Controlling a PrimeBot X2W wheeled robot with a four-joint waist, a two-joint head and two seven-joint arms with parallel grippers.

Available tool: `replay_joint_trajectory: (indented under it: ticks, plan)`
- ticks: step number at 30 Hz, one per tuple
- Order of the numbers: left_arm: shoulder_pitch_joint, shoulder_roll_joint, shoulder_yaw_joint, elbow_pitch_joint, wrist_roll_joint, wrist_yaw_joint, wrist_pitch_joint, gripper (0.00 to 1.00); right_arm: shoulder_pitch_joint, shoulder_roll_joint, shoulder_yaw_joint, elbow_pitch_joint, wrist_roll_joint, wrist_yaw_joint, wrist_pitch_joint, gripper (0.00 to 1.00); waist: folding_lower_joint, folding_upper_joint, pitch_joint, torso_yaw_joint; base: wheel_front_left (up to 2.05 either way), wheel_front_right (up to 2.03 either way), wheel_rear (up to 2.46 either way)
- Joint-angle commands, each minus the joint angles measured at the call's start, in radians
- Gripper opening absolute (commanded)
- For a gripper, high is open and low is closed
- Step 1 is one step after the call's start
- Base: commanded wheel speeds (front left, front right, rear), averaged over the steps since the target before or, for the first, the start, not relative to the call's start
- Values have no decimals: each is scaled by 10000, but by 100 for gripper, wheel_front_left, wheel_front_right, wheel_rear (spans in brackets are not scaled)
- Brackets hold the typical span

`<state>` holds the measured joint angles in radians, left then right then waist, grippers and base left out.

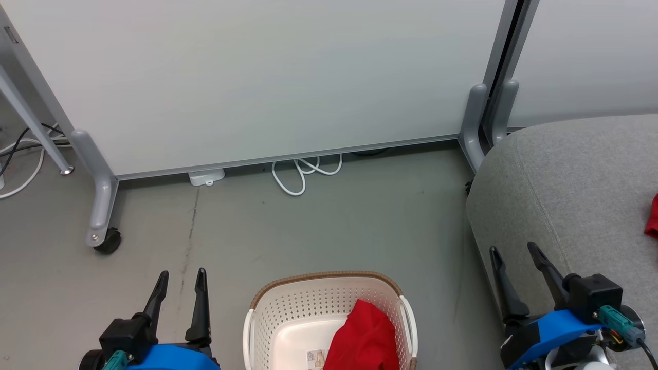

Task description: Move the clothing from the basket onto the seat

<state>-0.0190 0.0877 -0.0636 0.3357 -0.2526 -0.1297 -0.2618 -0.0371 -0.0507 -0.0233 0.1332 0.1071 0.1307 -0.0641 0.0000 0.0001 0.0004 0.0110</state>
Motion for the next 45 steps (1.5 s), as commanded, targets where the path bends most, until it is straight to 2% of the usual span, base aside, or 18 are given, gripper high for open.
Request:
replay_joint_trajectory:
  ticks: [1,13,25,30,37,45]
  plan:
    - [100,1,40,-22,50,-13,-48,100,98,3,27,32,41,1,-92,100,0,-1,38,-27,0,0,0]
    - [-326,-65,-272,84,-19,-13,-48,100,-322,4,85,-91,-40,1,-143,100,0,-1,882,-269,0,0,0]
    - [-1680,25,-810,405,-19,-13,-48,100,-1544,6,497,-640,-295,1,-107,100,0,-1,3225,-1184,0,0,0]
    - [-2694,43,-1411,975,-136,-13,-47,100,-2274,6,680,-857,-258,1,-187,100,0,-1,4313,-1654,0,0,0]
    - [-4067,208,-2758,2308,-395,-13,-48,100,-3051,7,992,-1129,-258,1,-239,100,0,-1,5579,-2252,0,0,0]
    - [-5135,553,-4336,3710,-572,-13,-48,100,-3343,9,1385,-1365,-126,1,-400,100,0,-1,6609,-2724,0,0,0]
